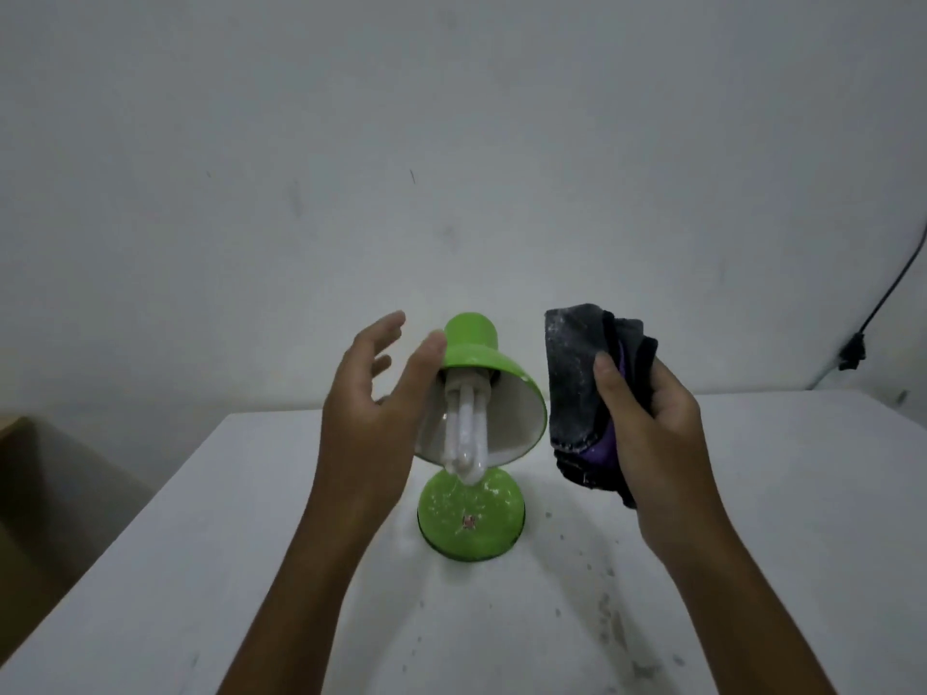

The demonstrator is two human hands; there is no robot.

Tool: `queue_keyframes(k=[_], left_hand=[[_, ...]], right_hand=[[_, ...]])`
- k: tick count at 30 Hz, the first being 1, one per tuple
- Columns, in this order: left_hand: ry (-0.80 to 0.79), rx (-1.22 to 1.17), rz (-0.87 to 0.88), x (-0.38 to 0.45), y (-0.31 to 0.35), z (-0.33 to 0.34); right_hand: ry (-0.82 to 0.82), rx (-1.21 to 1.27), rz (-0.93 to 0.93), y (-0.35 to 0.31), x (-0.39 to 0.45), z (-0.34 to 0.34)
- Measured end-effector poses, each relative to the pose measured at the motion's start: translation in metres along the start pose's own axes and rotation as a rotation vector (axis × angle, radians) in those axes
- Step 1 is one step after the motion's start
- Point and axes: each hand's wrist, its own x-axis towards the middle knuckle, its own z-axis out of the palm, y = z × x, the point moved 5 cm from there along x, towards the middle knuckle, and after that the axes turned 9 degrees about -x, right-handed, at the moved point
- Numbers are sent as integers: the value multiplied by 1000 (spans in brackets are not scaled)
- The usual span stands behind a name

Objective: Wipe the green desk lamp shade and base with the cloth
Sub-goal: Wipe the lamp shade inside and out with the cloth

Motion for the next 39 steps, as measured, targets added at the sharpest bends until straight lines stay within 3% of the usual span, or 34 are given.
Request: queue_keyframes(k=[4,9,12,15,18,23,26,33,35,39], left_hand=[[-89,-40,-190,21,-20,9],[-157,-137,-194,22,-23,18],[-174,-160,-191,24,-23,22],[-171,-168,-205,24,-27,21],[-178,-163,-219,22,-28,21],[-164,-238,-326,13,-27,22],[-162,-255,-326,8,-24,23],[-128,-217,-286,6,-20,22],[-114,-217,-300,6,-20,20],[-116,-232,-310,4,-19,20]], right_hand=[[-59,-40,-52,-1,40,17],[-144,-129,-230,-14,82,46],[-272,-250,-373,-27,102,67],[-503,-407,-452,-34,106,84],[-616,-441,-418,-29,105,81],[-482,-189,-265,4,98,66],[-513,-103,-135,13,107,69],[-910,-393,-34,-7,130,101],[-946,-417,-69,-13,129,104],[-804,-395,-277,-24,116,91]])
